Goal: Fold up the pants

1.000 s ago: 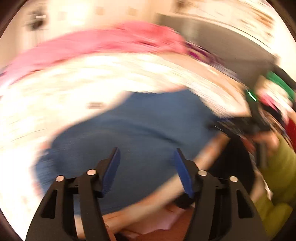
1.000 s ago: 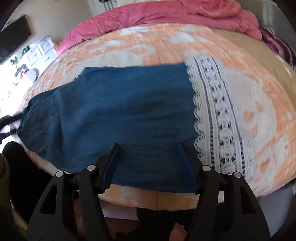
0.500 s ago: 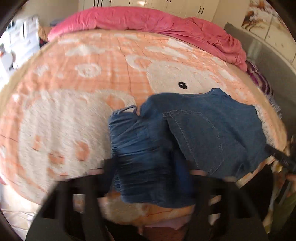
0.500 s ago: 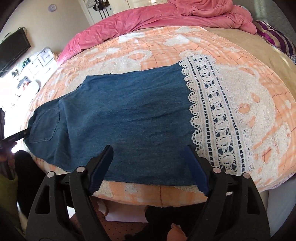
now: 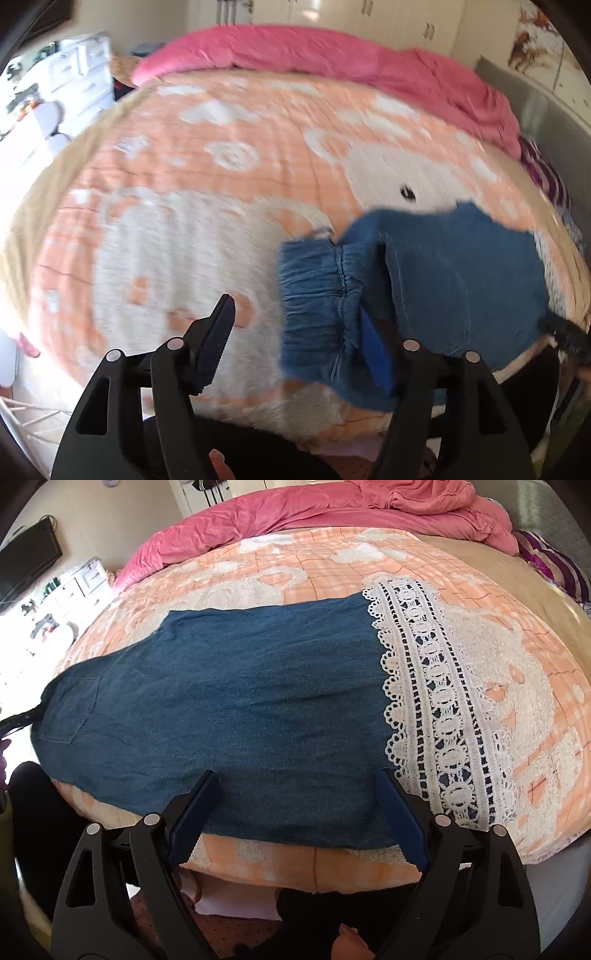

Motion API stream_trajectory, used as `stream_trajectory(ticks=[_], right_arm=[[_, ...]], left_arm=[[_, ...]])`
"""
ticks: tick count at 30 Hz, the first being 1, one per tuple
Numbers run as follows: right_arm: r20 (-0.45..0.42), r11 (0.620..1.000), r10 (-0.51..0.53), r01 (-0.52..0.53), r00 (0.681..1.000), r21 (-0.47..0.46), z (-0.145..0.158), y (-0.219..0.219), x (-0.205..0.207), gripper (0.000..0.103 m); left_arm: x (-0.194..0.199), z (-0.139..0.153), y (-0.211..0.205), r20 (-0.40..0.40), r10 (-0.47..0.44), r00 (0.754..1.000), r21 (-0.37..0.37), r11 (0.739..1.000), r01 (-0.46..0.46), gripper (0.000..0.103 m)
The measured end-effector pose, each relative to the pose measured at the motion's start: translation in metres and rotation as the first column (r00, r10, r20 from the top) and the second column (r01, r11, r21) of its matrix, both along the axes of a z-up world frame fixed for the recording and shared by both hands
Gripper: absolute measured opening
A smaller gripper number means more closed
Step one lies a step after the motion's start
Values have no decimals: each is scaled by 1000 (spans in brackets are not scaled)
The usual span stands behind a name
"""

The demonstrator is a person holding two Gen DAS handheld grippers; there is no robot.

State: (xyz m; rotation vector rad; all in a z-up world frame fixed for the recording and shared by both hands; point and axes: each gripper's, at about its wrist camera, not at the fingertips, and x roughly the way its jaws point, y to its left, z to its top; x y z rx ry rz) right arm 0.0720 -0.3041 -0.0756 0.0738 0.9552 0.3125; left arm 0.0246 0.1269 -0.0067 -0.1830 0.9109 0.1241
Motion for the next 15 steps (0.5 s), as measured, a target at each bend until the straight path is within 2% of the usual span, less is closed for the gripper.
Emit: stream_trajectory(ticks=[4, 7, 10, 12, 15], right_arm=[[25, 999, -18, 17, 1000, 51, 10, -7, -4, 80], [61, 998, -38, 34, 997, 62, 20, -11, -2, 80], [89, 995, -71, 65, 993, 77, 33, -26, 7, 80], [101, 994, -91, 85, 991, 63, 40, -35, 15, 80], [112, 991, -123, 117, 986, 64, 50, -56, 33, 80]], left_arm=[[-15, 41, -6, 116, 2, 993, 67, 998, -10, 73], [2, 64, -39, 191, -129, 973, 56, 991, 120, 84], [40, 67, -76, 191, -261, 946, 44, 965, 257, 84], [77, 59, -108, 151, -339, 929, 24, 940, 340, 84], [123, 46, -137, 104, -409, 907, -45, 909, 415, 84]])
